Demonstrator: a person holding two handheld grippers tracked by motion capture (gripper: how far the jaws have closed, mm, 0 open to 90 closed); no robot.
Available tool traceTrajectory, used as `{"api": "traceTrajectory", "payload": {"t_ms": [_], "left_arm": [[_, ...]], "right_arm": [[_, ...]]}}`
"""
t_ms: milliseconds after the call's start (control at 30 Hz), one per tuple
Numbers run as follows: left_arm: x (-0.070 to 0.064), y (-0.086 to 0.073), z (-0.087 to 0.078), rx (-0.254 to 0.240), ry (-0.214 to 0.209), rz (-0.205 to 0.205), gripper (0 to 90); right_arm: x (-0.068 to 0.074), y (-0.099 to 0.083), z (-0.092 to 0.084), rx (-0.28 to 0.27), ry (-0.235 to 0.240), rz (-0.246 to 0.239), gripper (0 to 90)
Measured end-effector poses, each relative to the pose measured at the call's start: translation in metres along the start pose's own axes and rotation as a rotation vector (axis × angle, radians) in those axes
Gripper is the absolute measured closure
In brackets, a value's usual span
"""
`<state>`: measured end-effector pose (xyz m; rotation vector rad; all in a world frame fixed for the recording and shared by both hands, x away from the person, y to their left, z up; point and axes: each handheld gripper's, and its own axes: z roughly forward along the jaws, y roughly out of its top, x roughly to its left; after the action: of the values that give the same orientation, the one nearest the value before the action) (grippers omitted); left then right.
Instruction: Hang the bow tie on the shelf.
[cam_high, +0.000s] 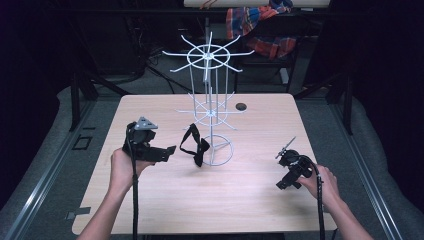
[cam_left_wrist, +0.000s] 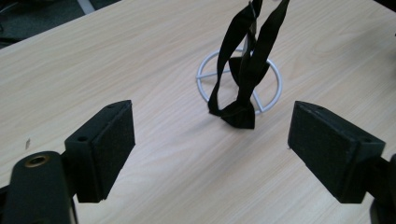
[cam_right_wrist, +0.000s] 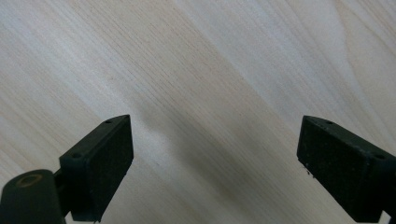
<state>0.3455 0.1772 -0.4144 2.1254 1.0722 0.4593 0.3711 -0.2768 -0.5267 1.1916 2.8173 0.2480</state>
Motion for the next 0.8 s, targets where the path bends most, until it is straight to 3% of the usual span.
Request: {"api": "traceTrajectory", "payload": {"t_ms": [167, 267, 533, 667, 800], "left_arm": [[0.004, -0.013, -0.007, 0.025, 0.026, -0.015, 9.9], [0.007, -0.024, -0.009, 0.046, 0.067, -0.02, 7.8], [0.02, -0.06, -0.008, 0.125, 0.111, -0.074, 2.7], [0.022, -0.078, 0.002, 0.201, 0.109, -0.094, 0.5], [0.022, -0.092, 0.016, 0.279, 0.08, -0.114, 0.0]], "right_arm": [[0.0, 0.0, 0.0, 0.001, -0.006, -0.001, 10.5], [0.0, 0.001, -0.001, 0.013, -0.01, -0.016, 10.5], [0.0, 0.001, -0.001, 0.011, -0.013, -0.017, 10.5], [0.0, 0.001, -0.002, 0.011, -0.012, -0.02, 10.5], [0.001, 0.001, -0.001, -0.009, -0.012, -0.006, 10.5]]}}
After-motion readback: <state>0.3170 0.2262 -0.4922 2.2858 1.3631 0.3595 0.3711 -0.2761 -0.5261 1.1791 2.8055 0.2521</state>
